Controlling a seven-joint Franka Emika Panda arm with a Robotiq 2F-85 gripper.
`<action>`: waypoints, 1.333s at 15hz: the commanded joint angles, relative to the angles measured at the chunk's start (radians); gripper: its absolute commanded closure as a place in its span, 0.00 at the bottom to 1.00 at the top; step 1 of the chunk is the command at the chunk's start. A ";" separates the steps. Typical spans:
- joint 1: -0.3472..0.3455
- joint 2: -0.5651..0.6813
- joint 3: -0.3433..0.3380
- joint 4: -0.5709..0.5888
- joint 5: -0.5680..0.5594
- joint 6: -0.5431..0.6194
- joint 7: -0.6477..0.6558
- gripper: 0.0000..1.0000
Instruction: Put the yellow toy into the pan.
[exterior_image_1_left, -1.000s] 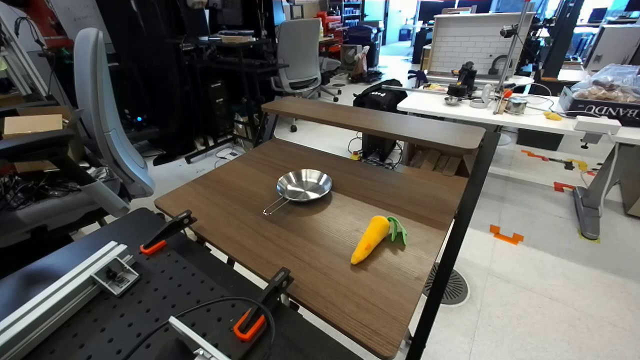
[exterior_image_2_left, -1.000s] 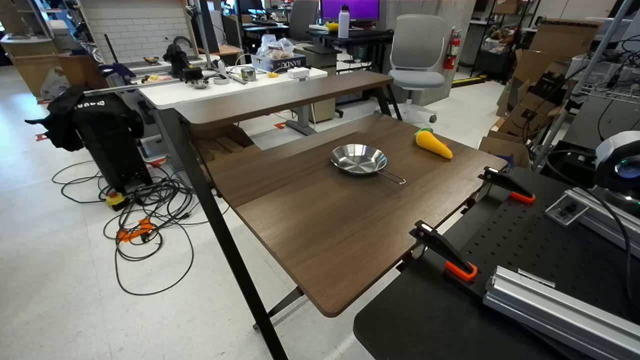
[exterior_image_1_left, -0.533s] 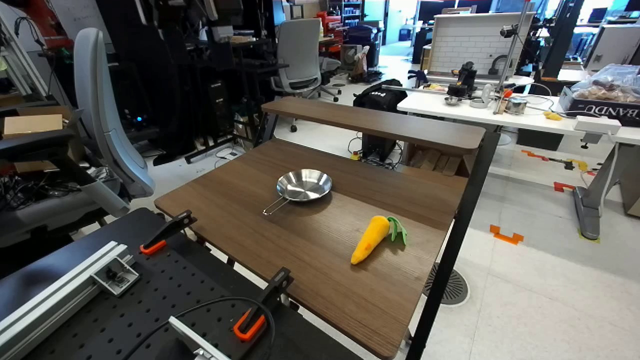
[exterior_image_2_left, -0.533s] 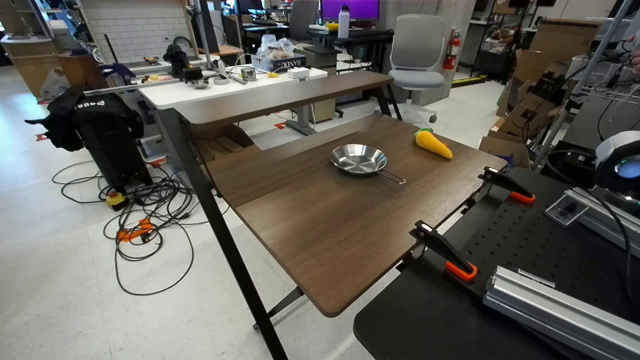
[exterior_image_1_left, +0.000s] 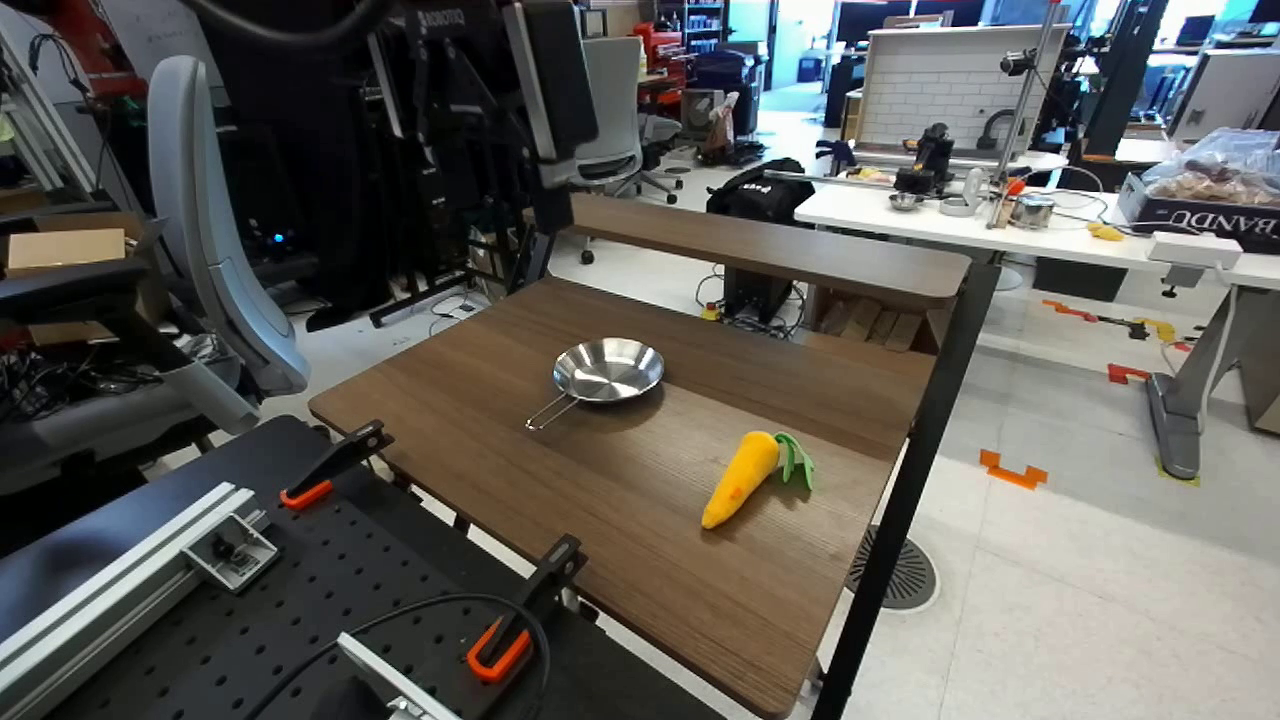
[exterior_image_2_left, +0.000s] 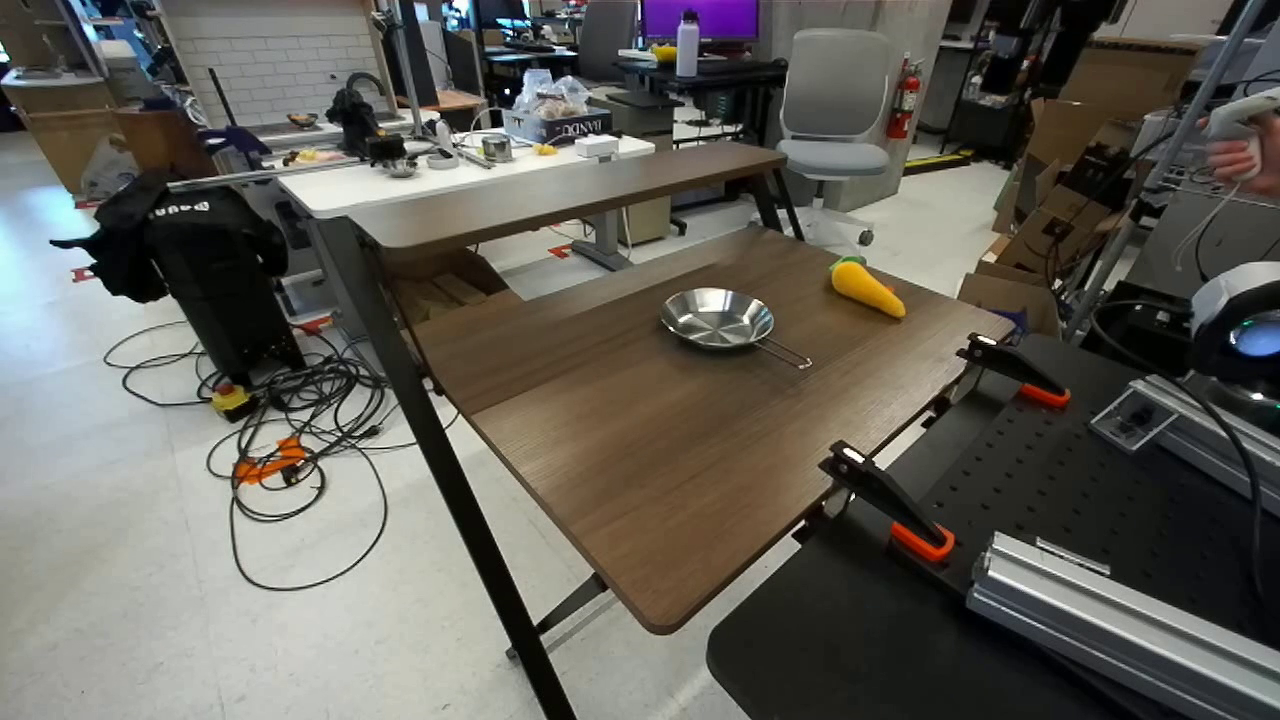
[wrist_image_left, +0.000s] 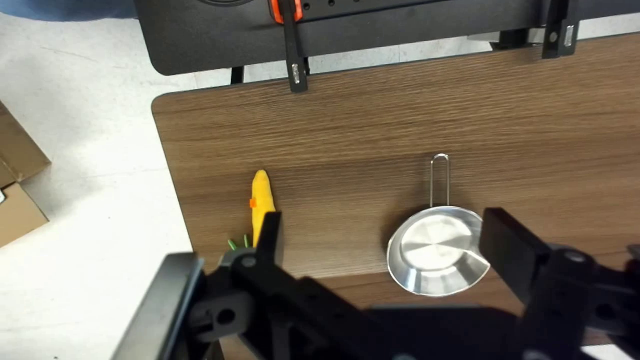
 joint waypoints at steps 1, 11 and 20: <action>-0.033 0.099 -0.048 0.014 -0.008 0.095 -0.057 0.00; -0.078 0.418 -0.124 0.159 0.026 0.319 -0.160 0.00; -0.083 0.675 -0.069 0.264 0.040 0.509 -0.157 0.00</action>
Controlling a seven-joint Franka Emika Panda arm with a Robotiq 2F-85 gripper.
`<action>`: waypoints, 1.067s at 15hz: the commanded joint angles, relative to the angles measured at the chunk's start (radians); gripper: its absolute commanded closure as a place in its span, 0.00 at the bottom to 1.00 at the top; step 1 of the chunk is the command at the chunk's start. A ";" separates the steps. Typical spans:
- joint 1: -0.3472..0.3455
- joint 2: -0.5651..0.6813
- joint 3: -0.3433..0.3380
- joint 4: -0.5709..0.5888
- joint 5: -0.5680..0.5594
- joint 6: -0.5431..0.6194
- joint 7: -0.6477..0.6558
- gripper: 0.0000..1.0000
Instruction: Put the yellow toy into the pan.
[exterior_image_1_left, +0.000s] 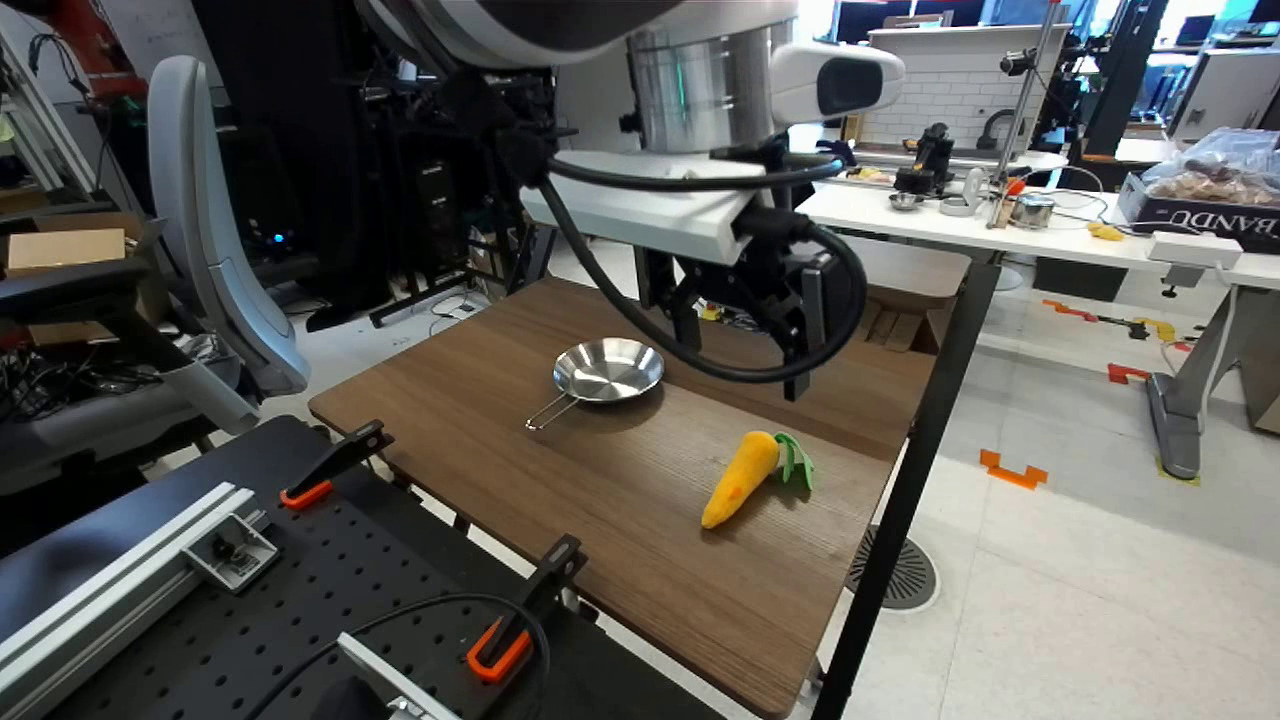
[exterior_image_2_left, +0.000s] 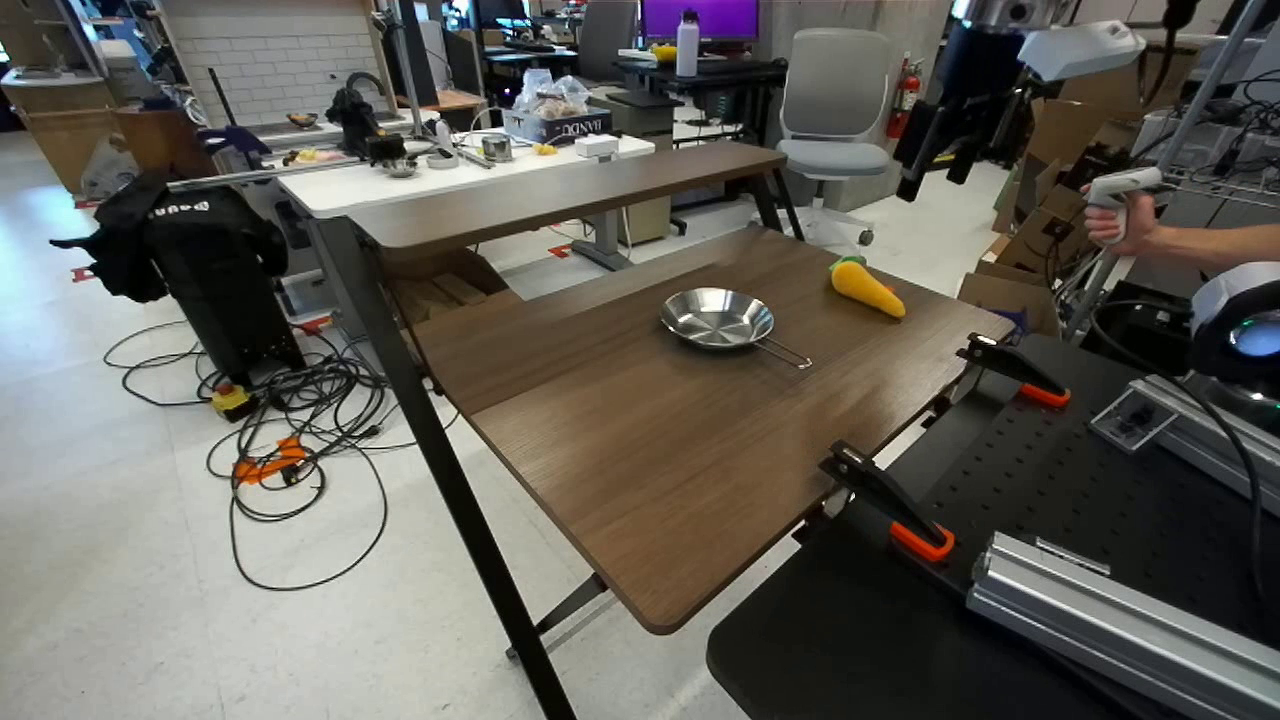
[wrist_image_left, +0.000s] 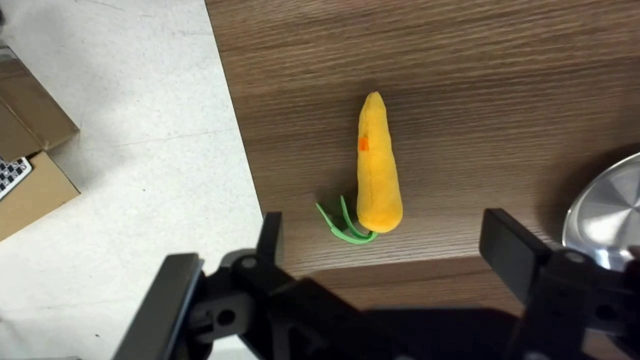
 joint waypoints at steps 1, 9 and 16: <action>-0.012 0.116 0.037 0.052 0.030 0.090 -0.028 0.00; -0.035 0.274 0.090 0.116 0.030 0.168 -0.026 0.00; -0.068 0.341 0.094 0.151 0.024 0.184 -0.030 0.00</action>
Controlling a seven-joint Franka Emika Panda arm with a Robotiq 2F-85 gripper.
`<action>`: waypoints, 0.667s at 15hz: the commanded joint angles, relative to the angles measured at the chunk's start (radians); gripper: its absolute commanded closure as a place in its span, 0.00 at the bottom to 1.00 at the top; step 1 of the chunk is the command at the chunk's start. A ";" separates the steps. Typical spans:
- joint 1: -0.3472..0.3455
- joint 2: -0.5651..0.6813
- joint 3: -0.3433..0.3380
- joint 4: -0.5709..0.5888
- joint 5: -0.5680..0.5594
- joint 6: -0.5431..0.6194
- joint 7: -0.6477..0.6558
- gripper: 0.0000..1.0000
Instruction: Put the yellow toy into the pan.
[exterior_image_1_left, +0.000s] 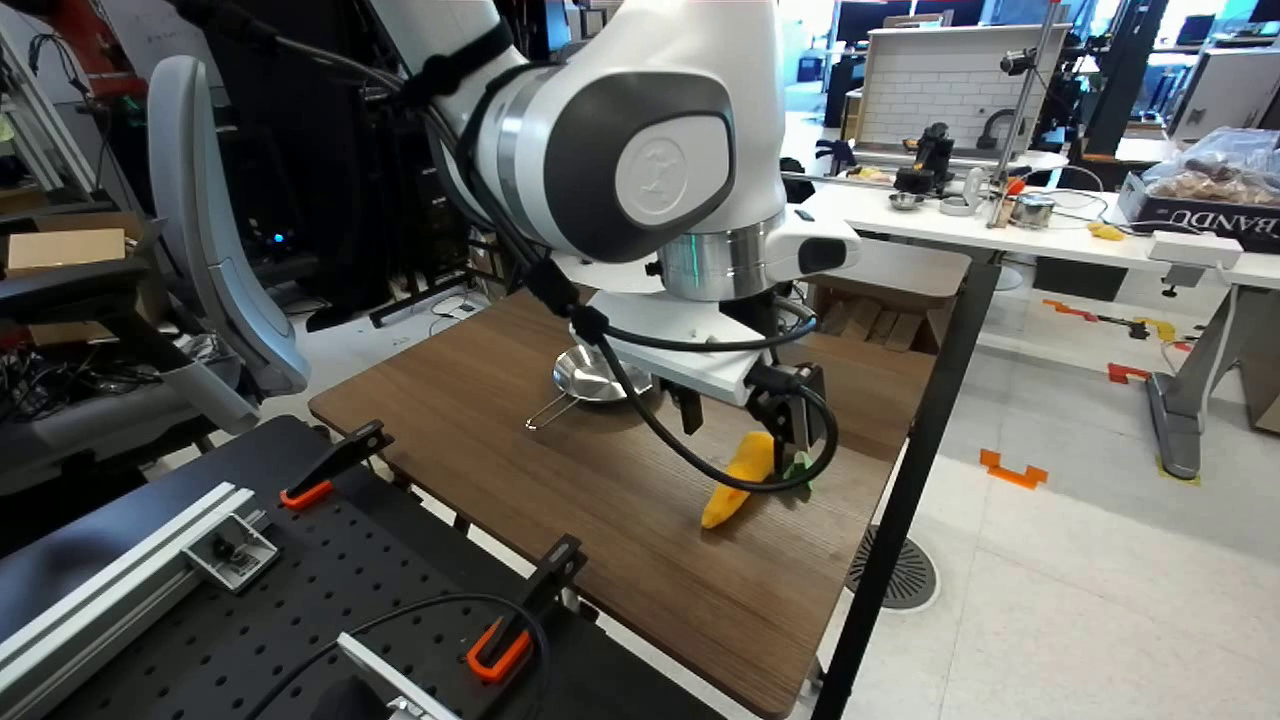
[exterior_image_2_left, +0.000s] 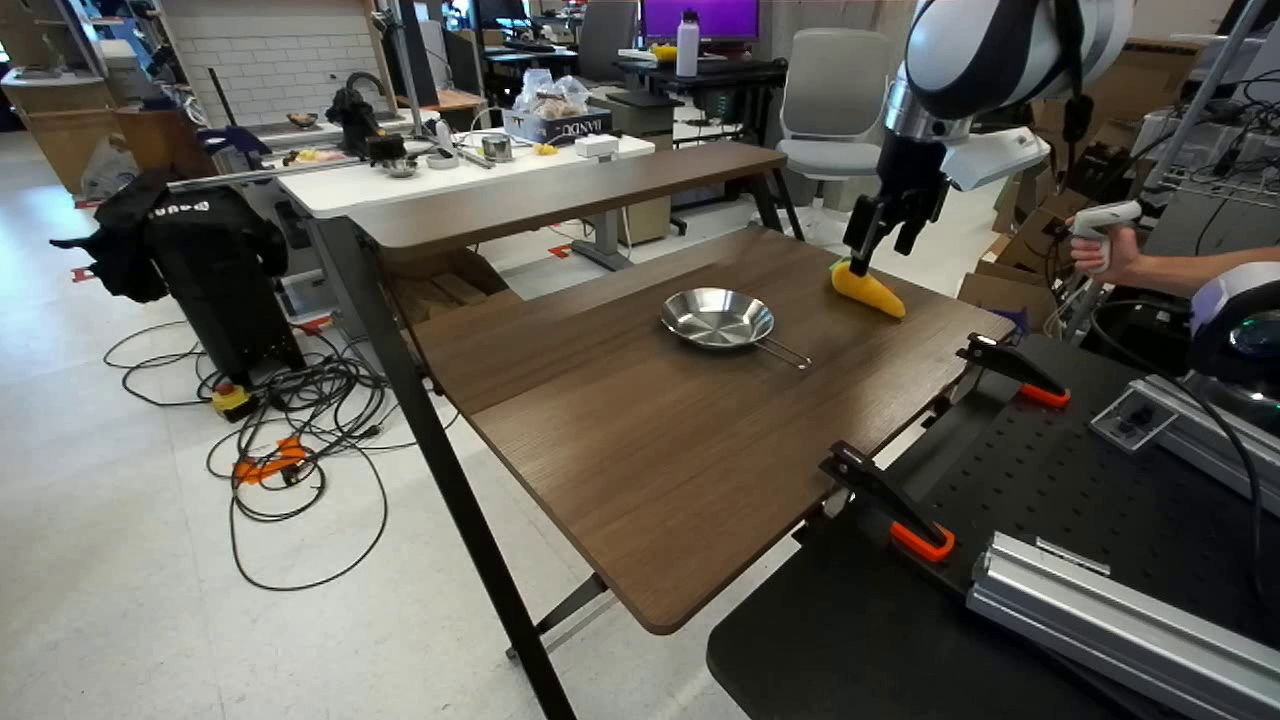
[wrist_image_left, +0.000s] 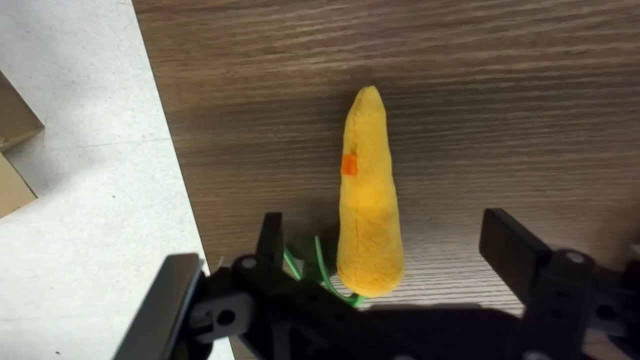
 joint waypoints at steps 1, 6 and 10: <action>-0.044 0.048 0.022 0.031 0.014 0.043 -0.030 0.00; -0.064 0.083 0.025 0.050 0.012 0.060 -0.030 0.00; -0.068 0.114 0.032 0.066 0.008 0.083 -0.026 0.00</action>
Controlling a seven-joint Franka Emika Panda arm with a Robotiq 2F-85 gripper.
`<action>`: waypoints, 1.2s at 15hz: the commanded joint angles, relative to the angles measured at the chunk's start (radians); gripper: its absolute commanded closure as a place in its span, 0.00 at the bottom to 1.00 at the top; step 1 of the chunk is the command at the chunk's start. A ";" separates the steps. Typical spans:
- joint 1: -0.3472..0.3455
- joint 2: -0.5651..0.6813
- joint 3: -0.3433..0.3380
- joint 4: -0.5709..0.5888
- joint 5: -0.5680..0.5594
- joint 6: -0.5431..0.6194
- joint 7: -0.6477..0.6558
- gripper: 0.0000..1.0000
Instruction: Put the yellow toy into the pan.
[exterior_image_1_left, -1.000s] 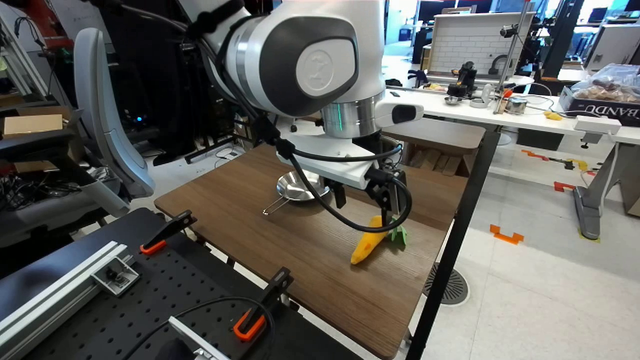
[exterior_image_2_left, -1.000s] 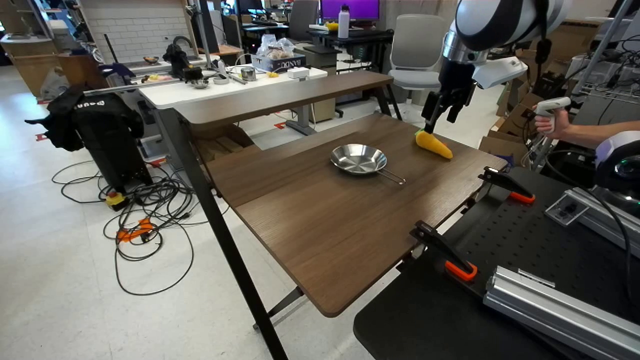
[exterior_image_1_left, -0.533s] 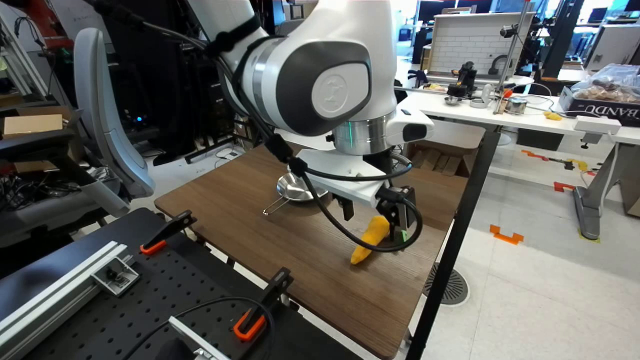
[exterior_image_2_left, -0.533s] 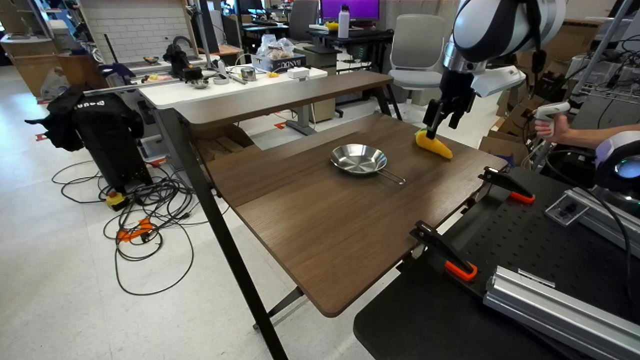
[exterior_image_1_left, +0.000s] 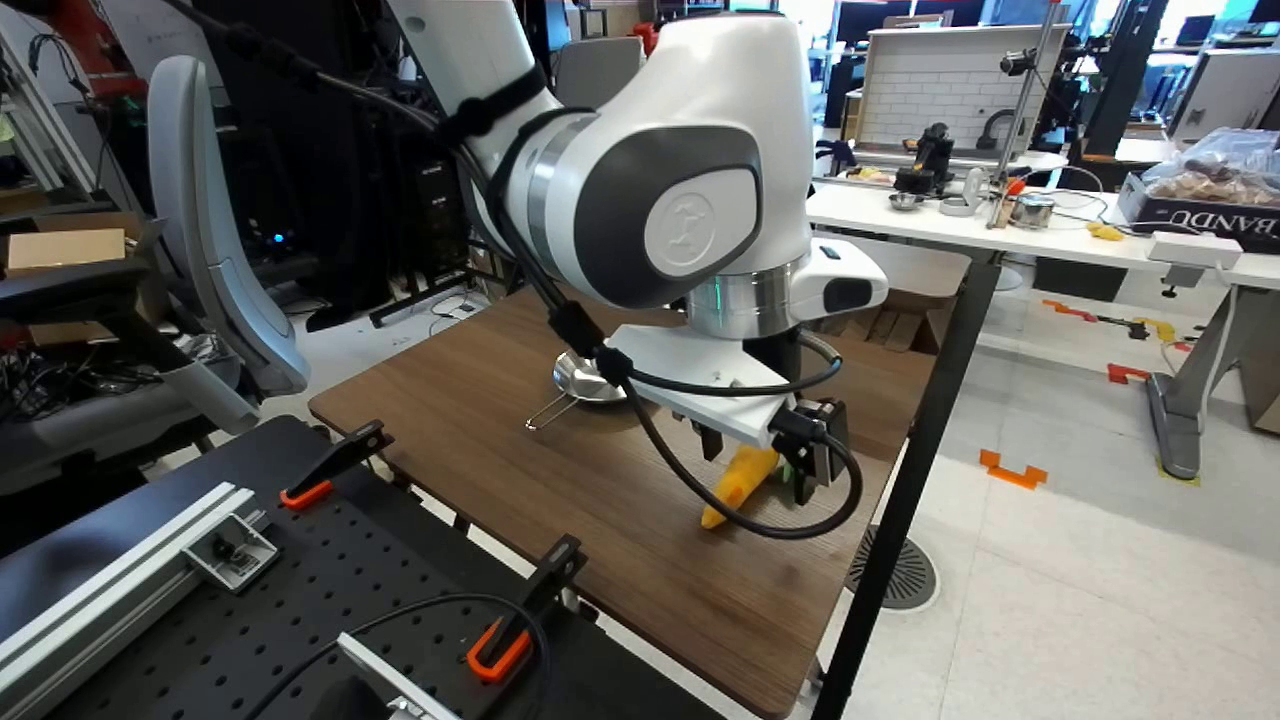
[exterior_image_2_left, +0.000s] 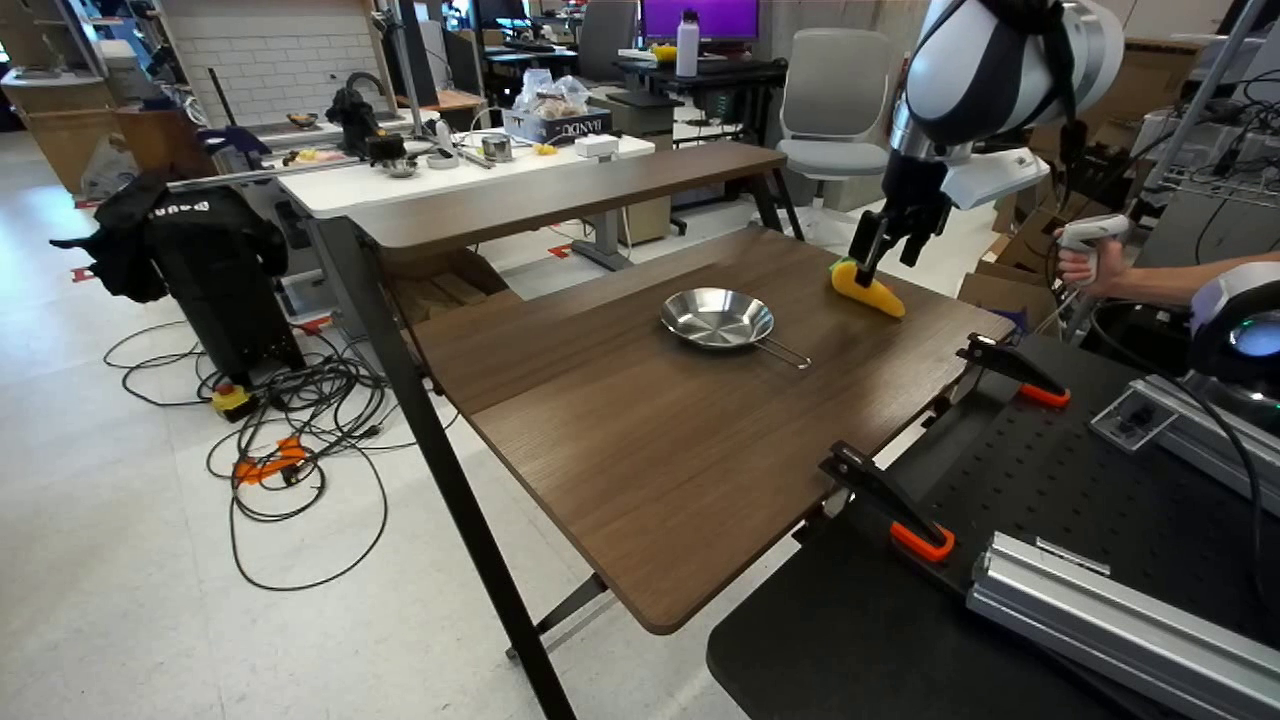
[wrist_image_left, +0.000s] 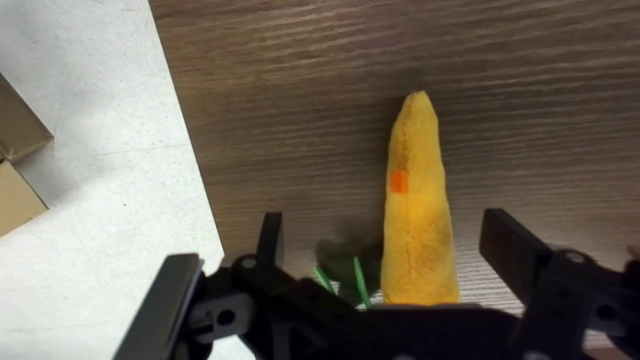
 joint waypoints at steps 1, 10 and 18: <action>-0.027 0.054 0.031 0.036 0.009 0.048 -0.026 0.00; -0.027 0.114 0.054 0.053 -0.003 0.119 -0.026 0.58; -0.027 0.081 0.069 0.038 -0.003 0.124 -0.027 0.96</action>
